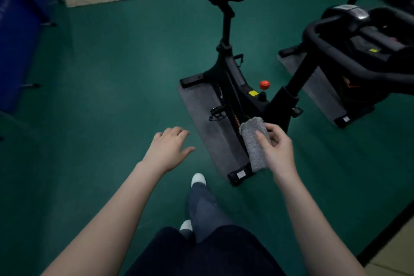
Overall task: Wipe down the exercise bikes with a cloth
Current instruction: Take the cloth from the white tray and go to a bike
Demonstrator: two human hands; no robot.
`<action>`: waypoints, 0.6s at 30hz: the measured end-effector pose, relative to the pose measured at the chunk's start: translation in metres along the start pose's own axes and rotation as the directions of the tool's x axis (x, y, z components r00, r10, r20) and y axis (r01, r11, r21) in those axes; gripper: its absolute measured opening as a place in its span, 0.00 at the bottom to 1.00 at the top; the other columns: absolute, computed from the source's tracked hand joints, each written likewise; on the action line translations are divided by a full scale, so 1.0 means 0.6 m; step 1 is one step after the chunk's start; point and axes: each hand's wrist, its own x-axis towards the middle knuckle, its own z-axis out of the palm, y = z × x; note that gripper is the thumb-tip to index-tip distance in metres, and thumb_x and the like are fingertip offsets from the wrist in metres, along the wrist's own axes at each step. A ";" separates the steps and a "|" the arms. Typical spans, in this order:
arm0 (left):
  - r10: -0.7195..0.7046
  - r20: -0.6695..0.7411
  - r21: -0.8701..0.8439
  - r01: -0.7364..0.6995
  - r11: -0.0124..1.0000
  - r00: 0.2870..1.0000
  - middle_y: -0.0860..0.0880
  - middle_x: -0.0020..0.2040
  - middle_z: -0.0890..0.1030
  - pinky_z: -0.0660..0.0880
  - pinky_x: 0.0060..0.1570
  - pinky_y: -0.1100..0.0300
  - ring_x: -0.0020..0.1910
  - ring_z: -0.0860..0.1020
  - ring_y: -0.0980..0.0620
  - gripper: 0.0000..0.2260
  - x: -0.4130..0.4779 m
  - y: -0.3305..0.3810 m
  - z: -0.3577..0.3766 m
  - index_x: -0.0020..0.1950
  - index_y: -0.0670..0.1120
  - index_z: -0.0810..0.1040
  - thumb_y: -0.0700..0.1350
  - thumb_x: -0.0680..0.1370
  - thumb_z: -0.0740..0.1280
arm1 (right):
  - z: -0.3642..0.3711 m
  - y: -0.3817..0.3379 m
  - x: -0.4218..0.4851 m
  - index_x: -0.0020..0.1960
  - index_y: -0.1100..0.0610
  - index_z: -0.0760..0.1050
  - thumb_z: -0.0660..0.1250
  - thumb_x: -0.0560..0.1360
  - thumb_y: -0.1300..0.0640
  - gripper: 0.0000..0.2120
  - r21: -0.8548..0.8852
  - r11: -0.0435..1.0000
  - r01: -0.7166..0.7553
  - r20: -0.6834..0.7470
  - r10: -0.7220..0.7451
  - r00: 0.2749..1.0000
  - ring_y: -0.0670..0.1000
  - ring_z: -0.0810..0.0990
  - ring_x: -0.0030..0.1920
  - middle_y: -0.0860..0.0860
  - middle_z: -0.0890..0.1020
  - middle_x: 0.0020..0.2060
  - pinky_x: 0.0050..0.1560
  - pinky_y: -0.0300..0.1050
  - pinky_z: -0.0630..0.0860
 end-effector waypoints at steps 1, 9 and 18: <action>-0.016 -0.003 -0.010 0.016 1.000 1.000 0.49 0.69 0.69 0.64 0.65 0.50 0.68 0.66 0.48 0.24 0.014 -0.010 -0.007 0.71 0.48 0.66 0.59 0.79 0.59 | 0.013 -0.005 0.021 0.47 0.44 0.77 0.69 0.75 0.56 0.06 -0.011 1.000 0.013 0.015 -0.013 1.000 0.57 0.82 0.45 0.53 0.82 0.42 0.47 0.60 0.79; -0.060 0.000 0.018 0.060 0.998 0.998 0.50 0.69 0.68 0.65 0.65 0.51 0.67 0.67 0.49 0.24 0.168 -0.062 -0.083 0.72 0.49 0.65 0.58 0.79 0.58 | 0.070 -0.024 0.180 0.46 0.49 0.76 0.68 0.75 0.57 0.03 -0.060 0.998 0.020 0.069 -0.016 0.998 0.53 0.81 0.44 0.51 0.81 0.41 0.46 0.59 0.79; 0.056 -0.027 0.020 -0.055 0.998 0.998 0.51 0.68 0.69 0.66 0.62 0.53 0.65 0.69 0.49 0.23 0.366 -0.086 -0.169 0.71 0.50 0.66 0.59 0.79 0.58 | 0.075 -0.051 0.315 0.44 0.47 0.74 0.67 0.76 0.56 0.05 -0.038 0.997 -0.069 -0.088 0.066 0.994 0.48 0.81 0.43 0.46 0.81 0.42 0.40 0.46 0.79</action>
